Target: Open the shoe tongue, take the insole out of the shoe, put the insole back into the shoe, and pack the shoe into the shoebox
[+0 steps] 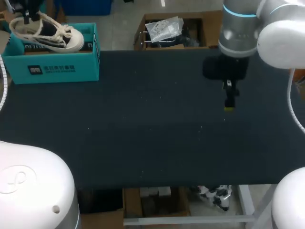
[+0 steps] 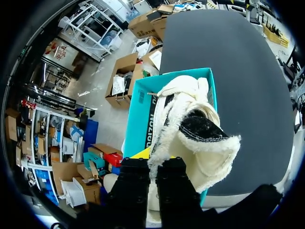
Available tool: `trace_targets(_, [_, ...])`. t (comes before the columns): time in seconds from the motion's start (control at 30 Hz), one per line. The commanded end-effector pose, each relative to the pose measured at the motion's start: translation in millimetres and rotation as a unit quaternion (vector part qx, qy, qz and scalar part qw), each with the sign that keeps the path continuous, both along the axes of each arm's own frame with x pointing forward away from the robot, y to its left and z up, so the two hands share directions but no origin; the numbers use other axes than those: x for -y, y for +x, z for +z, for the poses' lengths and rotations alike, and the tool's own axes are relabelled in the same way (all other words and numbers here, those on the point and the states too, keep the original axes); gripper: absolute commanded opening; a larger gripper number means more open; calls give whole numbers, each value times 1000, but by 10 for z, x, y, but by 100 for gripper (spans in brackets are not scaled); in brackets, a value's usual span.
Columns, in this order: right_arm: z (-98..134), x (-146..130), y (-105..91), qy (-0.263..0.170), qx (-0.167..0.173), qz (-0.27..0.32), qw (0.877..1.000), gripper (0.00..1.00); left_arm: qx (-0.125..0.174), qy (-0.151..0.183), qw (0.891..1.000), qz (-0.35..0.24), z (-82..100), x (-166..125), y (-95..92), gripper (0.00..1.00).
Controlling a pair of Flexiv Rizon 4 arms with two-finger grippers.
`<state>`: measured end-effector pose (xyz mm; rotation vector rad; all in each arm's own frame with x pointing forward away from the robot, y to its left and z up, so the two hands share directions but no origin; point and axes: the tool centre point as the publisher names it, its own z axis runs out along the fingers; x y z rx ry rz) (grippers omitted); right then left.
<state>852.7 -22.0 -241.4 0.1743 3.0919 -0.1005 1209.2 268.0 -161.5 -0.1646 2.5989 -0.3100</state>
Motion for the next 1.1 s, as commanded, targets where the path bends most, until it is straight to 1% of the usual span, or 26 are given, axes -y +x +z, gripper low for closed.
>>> trace_targets(0.03, [24,-14,24,-1,-24,-1,1000,100,-26,-13,1000,-4,-274,-28,241,0])
trace_targets(0.17, [24,-14,24,-1,-24,-1,1000,100,-52,-19,998,3,-529,-30,335,0])
trace_targets(0.43, [24,-14,24,-1,-24,-1,1000,100,-97,-41,994,-6,-891,-60,485,0])
trace_targets(0.63, [24,-14,24,-1,-24,-1,1000,100,-129,-54,990,-18,-1140,-73,549,0])
trace_targets(0.77, [24,-14,24,-1,-24,-1,1000,100,-147,-51,988,-18,-1267,-65,573,0])
trace_targets(0.83, [24,-14,24,-1,-24,-1,1000,100,-154,-47,987,-18,-1297,-61,580,0])
trace_targets(0.87, [24,-14,24,-1,-24,-1,1000,100,-156,-45,987,-17,-1303,-60,580,48])
trace_targets(0.9, [24,-14,24,-1,-24,-1,1000,100,-157,-43,987,-17,-1307,-59,581,100])
trace_targets(1.0, [24,-14,24,-1,-24,-1,1000,100,-158,-39,987,-16,-1303,-34,572,100])
trace_targets(1.1, [24,-14,24,-1,-24,-1,1000,100,-152,-34,988,-9,-1238,6,530,100])
